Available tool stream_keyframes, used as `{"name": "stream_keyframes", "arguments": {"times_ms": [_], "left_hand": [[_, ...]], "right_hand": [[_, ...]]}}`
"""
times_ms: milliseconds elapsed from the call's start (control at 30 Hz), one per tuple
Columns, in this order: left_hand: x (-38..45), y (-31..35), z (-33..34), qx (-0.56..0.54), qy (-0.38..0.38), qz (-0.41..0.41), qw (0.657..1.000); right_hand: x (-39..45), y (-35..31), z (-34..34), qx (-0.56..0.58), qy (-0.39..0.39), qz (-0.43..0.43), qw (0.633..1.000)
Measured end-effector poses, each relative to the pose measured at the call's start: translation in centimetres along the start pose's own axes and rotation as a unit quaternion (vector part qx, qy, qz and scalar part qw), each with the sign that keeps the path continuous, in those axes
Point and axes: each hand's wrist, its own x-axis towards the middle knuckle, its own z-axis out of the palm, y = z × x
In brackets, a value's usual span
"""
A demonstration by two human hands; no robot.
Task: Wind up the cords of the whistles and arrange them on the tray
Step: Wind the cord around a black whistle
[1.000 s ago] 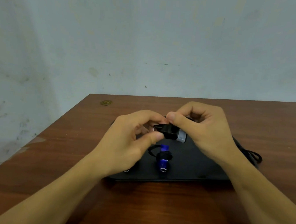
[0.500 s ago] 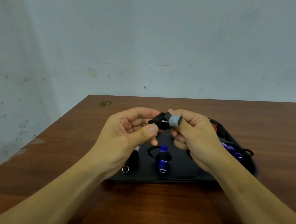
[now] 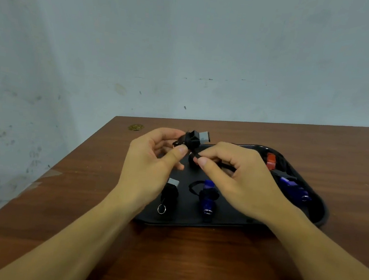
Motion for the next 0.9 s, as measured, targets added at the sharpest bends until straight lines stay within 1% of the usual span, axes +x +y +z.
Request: {"name": "stream_keyframes", "arguments": {"times_ms": [33, 100, 233, 333, 400, 500, 633, 733, 900], "left_hand": [[0.0, 0.0, -0.1, 0.061, 0.003, 0.024, 0.998], [-0.1, 0.0, -0.2, 0.135, -0.002, 0.057, 0.989], [-0.3, 0.0, -0.1, 0.197, -0.038, 0.094, 0.975], [-0.9, 0.4, 0.1, 0.213, -0.088, 0.12, 0.966], [-1.1, 0.5, 0.0, 0.185, -0.121, 0.12, 0.968], [-1.1, 0.6, -0.2, 0.097, -0.155, 0.089, 0.979], [-1.0, 0.3, -0.2, -0.011, -0.187, 0.063, 0.98], [-0.9, -0.1, -0.2, -0.084, -0.207, 0.036, 0.974], [-0.7, -0.4, 0.0, -0.217, -0.204, -0.028, 0.954]], "right_hand": [[0.0, 0.0, -0.2, -0.013, 0.003, -0.015, 1.0], [0.1, -0.1, -0.7, -0.029, 0.018, -0.042, 0.999], [0.7, -0.3, -1.5, -0.022, 0.07, -0.068, 0.995], [0.7, -0.3, -1.8, 0.025, 0.082, -0.039, 0.996], [0.6, -0.1, -2.0, 0.087, 0.071, 0.006, 0.994], [0.7, -0.2, -2.2, 0.177, 0.053, 0.048, 0.982], [0.6, -0.4, -2.0, 0.312, 0.025, 0.11, 0.943], [0.6, -0.3, -1.7, 0.359, 0.008, 0.163, 0.919], [0.6, -0.1, -1.1, 0.395, 0.003, 0.18, 0.901]]}}
